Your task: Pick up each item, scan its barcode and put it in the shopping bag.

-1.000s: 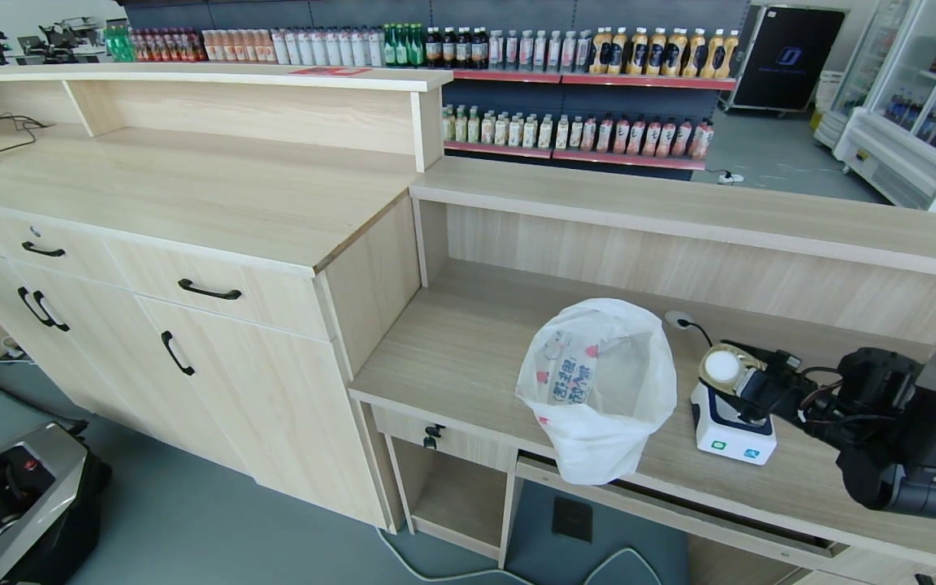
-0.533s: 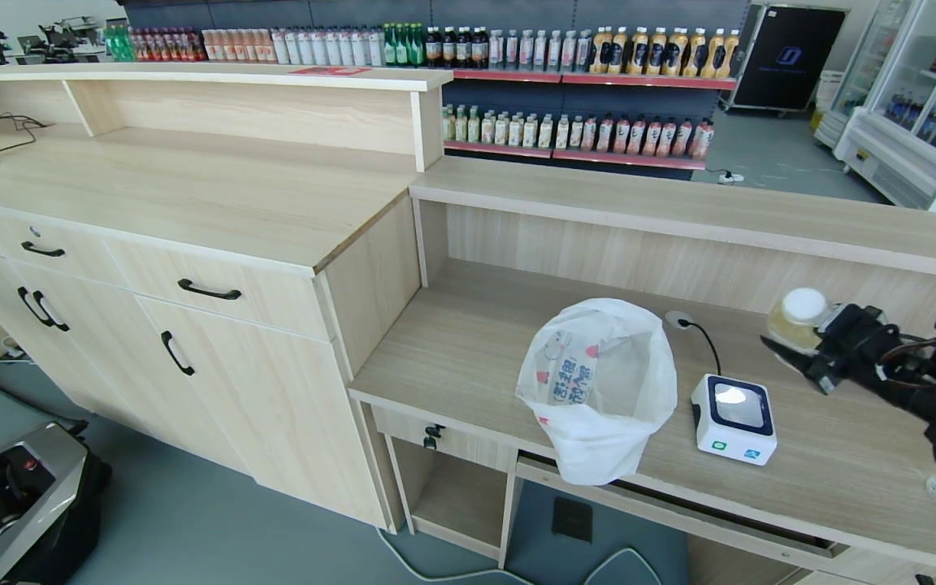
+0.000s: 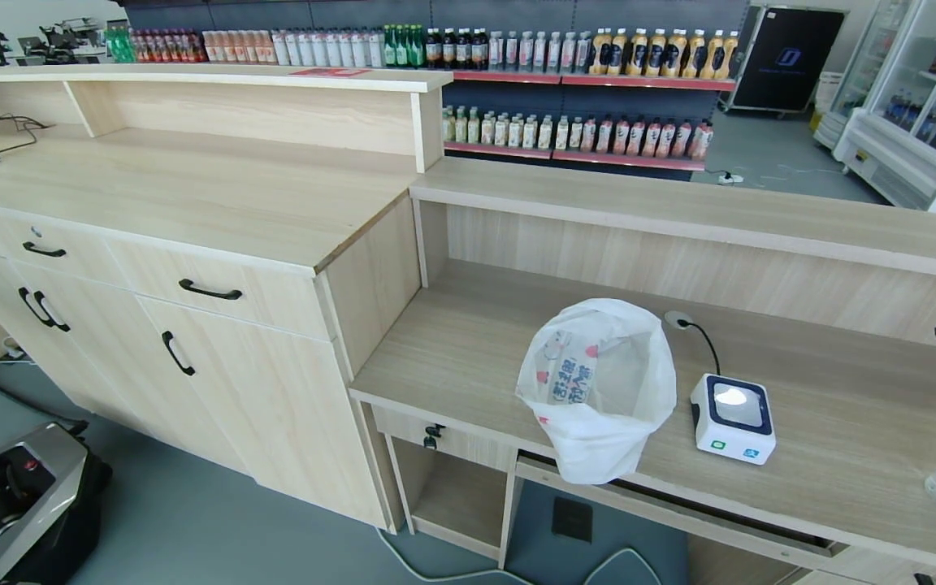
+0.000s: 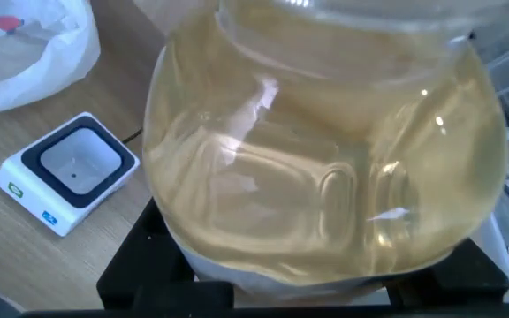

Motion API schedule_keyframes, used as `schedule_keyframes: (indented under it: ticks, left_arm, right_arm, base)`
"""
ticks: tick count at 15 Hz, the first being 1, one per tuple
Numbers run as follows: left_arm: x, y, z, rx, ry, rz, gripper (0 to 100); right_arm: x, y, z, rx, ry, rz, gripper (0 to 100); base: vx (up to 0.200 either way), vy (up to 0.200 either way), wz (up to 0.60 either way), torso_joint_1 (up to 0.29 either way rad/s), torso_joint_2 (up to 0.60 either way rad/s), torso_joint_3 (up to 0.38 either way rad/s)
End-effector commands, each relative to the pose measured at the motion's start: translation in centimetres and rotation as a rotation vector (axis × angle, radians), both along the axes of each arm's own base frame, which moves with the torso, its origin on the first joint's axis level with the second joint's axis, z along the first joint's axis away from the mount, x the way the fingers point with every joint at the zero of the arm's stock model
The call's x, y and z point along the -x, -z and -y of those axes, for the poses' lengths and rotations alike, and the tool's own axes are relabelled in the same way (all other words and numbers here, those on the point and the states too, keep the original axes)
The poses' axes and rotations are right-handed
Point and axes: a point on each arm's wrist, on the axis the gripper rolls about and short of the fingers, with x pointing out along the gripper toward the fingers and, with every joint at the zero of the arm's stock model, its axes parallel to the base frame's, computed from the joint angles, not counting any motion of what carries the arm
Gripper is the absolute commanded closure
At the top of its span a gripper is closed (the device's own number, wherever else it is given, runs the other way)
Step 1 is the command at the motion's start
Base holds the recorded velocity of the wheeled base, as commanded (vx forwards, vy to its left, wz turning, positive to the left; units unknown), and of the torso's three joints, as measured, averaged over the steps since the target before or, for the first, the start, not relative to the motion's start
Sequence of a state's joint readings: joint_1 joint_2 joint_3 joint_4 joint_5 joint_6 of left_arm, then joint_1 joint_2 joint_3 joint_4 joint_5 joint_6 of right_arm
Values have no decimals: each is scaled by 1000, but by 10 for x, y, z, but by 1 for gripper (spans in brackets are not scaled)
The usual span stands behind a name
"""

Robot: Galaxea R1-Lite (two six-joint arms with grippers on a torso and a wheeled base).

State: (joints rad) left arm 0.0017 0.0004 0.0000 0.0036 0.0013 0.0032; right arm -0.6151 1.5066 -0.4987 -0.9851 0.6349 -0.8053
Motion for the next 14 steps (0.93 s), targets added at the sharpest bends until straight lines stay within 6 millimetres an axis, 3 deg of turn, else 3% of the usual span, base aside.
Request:
schedule_keyframes:
  ticks: [1, 4, 7, 8, 9, 12, 14]
  left_arm:
    - [0, 0, 0, 0, 0, 1, 0]
    - [0, 0, 0, 0, -2, 1, 0]
    - [0, 0, 0, 0, 0, 1, 0]
    - [0, 0, 0, 0, 0, 1, 0]
    - [0, 0, 0, 0, 0, 1, 0]
    - [0, 0, 0, 0, -2, 1, 0]
    - [0, 0, 0, 0, 0, 1, 0]
  right_arm:
    - [6, -12, -10, 40, -40, 55, 100]
    - [-16, -15, -32, -13, -35, 108, 100]
    - [-61, 1, -65, -217, 53, 80, 100]
    - [-75, 17, -65, -274, 48, 22, 100]
    - [-93, 46, -62, -312, 53, -72, 100]
    - [-128, 87, -76, -526, -27, -106, 100]
    - [-143, 113, -80, -542, -36, -145, 100]
  base:
    - [0, 0, 600, 7, -2, 2]
    - [0, 0, 600, 2, 1, 1]
    - [0, 0, 400, 2, 0, 3]
    - [0, 0, 0, 0, 0, 0]
    - [0, 0, 0, 0, 0, 0]
    - [0, 0, 0, 0, 0, 0]
    - [0, 0, 0, 0, 0, 0]
